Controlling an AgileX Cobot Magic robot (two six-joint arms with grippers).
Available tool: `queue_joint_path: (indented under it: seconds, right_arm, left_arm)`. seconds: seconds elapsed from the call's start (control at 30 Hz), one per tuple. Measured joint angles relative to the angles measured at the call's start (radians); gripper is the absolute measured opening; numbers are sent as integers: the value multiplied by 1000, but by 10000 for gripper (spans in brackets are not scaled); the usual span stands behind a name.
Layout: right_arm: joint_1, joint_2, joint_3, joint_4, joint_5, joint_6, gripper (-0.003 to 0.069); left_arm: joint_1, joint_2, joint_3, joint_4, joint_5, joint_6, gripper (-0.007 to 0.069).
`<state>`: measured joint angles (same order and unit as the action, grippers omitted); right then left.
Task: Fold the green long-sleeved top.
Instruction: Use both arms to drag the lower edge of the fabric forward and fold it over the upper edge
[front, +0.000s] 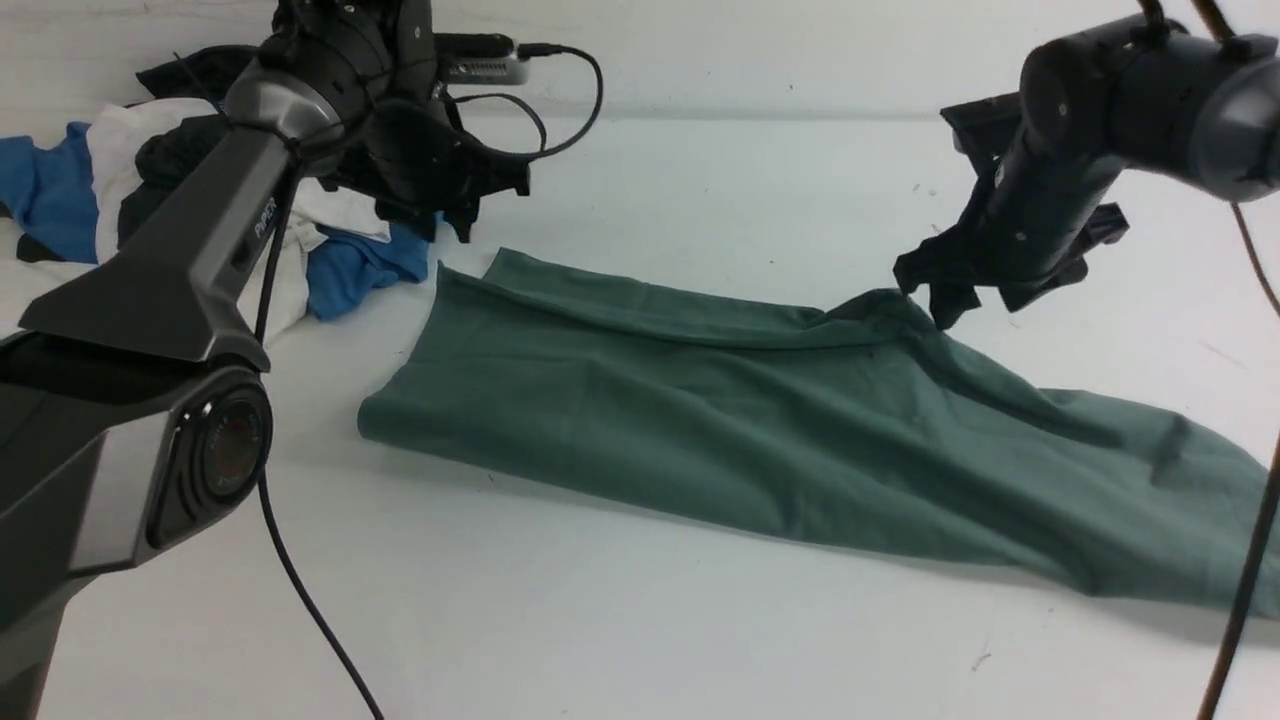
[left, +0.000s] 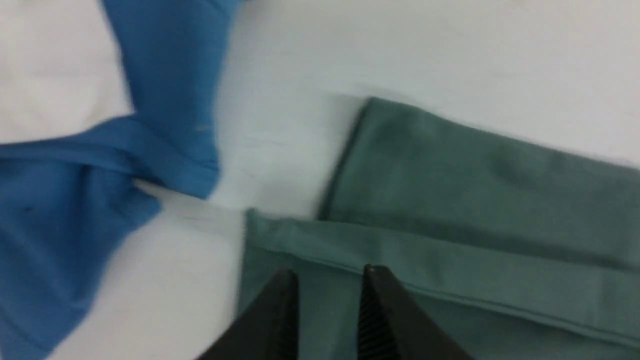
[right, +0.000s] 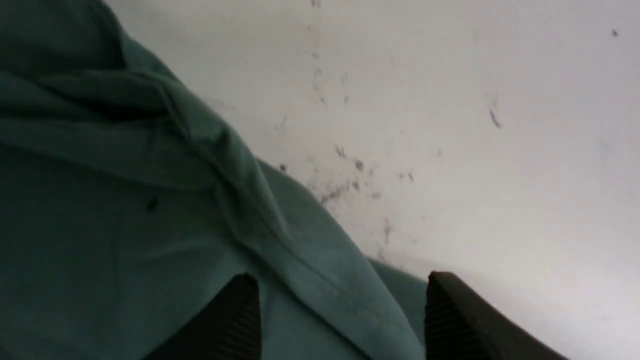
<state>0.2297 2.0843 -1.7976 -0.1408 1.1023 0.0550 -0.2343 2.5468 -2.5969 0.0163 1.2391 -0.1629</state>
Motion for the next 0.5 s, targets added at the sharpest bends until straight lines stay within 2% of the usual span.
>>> queue_joint_path:
  seconds: [0.07, 0.1, 0.17, 0.2, 0.23, 0.27, 0.33, 0.43, 0.5]
  right_arm:
    - [0, -22, -1, 1, 42, -19, 360]
    - [0, -24, -1, 1, 44, -21, 354]
    - [0, -31, -1, 9, 67, -43, 268]
    - [0, -31, -1, 13, 76, -46, 221]
    - [0, -31, -1, 14, 78, -47, 213]
    - [0, -31, -1, 17, 86, -55, 146]
    - [0, -31, -1, 26, 88, -55, 83]
    - [-1, -31, -1, 77, 87, -55, 10]
    - [-1, -31, -1, 114, 82, -70, -6]
  left_arm:
    - [-38, 0, 21, -45, 0, 60, 45]
    - [-42, 0, 27, -47, 0, 64, 34]
    - [-85, 0, 70, -59, 0, 84, 4]
    - [-104, 0, 102, -61, 0, 86, -4]
    - [-107, 0, 102, -61, 0, 87, -4]
    - [-125, 7, 136, -59, 0, 87, -4]
    - [-131, 25, 154, -43, 0, 88, -4]
    - [-131, 42, 155, -16, -44, 66, -4]
    - [-129, 48, 155, -10, -110, 50, -4]
